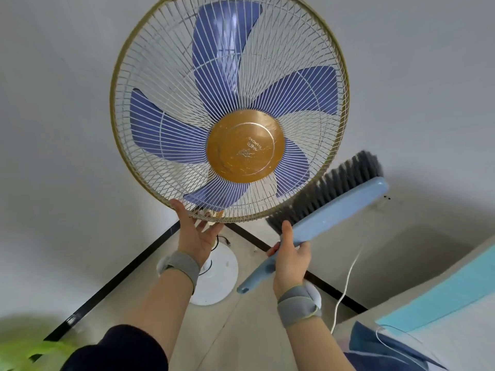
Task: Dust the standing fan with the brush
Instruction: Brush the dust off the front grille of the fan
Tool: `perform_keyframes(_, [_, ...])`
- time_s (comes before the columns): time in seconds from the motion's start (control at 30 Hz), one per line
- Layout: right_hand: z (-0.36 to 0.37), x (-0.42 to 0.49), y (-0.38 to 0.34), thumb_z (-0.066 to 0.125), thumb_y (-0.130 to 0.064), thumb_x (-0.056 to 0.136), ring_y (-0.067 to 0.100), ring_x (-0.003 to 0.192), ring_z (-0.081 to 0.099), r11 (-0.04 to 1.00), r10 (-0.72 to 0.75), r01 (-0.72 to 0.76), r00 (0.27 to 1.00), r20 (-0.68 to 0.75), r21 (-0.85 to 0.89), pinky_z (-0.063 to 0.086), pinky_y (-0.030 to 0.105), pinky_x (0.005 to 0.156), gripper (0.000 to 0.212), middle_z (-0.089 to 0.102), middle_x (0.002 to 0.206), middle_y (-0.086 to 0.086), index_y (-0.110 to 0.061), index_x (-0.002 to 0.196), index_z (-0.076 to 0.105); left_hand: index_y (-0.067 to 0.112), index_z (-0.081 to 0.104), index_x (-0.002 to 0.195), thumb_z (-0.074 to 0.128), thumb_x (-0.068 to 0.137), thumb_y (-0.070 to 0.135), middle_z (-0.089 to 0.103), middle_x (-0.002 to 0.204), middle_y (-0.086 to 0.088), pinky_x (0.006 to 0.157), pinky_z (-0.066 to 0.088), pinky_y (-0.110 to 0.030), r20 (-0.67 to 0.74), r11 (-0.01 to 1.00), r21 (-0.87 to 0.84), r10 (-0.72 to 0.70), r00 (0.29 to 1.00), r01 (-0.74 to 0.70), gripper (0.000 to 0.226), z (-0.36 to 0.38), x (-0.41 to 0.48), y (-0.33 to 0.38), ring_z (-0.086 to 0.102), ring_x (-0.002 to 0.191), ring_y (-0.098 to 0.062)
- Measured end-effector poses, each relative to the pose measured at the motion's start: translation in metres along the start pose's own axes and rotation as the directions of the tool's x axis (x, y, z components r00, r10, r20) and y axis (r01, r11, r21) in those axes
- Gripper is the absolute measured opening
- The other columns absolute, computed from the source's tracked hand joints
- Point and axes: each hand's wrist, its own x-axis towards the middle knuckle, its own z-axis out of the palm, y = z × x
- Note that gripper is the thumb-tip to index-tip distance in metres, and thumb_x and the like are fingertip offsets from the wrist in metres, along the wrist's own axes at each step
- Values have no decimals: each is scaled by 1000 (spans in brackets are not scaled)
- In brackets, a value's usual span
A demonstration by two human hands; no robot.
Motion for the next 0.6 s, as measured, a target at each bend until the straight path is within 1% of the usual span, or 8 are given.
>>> perform_keyframes(0.07, [0,-11,-8,60,-37,88,18,49,50,994,-103,102,994,19,42,46,33,57,27,51,48,-2,-12,88,49,25,36,147,52,71,81,37,149,-10,87,55,-51,-10,1000,-14,-8,1000,8,95,0,1,0,40,136,-31])
perform_keyframes(0.1, [2,-17,-13,60,-32,90,19,49,49,985,-158,154,986,50,74,46,34,57,25,50,49,0,-11,86,49,26,36,147,52,71,81,37,149,-9,87,56,-51,-12,1000,-19,-9,1000,8,96,-1,2,0,40,136,-31])
perform_keyframes(0.17, [7,-28,-24,59,-24,91,20,50,48,964,-250,231,956,152,133,46,33,55,19,50,52,3,-10,85,47,26,36,147,52,70,81,36,149,-9,86,56,-50,-9,999,-34,-13,1000,13,96,0,2,0,40,135,-32])
perform_keyframes(0.23, [16,-33,-30,61,-21,91,20,50,49,954,-293,262,919,264,145,46,33,55,17,50,52,2,-11,86,48,29,36,146,50,71,82,36,149,-9,88,55,-50,-5,999,-39,-12,1000,11,93,0,2,-1,40,136,-33])
perform_keyframes(0.33, [28,-30,-22,63,-27,89,21,53,51,963,-268,263,899,346,62,47,32,55,22,51,55,4,-10,90,50,29,36,145,46,73,82,39,147,-9,89,55,-48,-10,1000,-30,-9,1000,8,91,2,0,1,43,133,-32])
perform_keyframes(0.47, [23,-15,5,65,-32,87,19,53,51,966,-211,249,915,343,-70,45,19,49,27,52,66,14,-10,93,49,27,40,143,48,70,83,42,145,-8,87,55,-49,-13,999,-39,-3,1000,2,92,-1,2,5,44,131,-32])
perform_keyframes(0.53, [14,-6,15,67,-32,86,19,55,52,957,-197,254,923,331,-137,44,17,49,29,54,70,12,-11,96,51,27,39,145,56,61,85,42,145,-8,83,57,-49,-15,999,-51,-10,1000,9,103,-2,4,6,45,131,-32])
perform_keyframes(0.6, [5,3,20,69,-34,84,20,61,54,945,-192,261,931,310,-199,48,22,52,27,55,70,2,-16,96,52,26,38,146,66,46,85,41,145,-9,81,57,-49,-20,997,-75,-34,999,32,120,-2,5,6,45,131,-33])
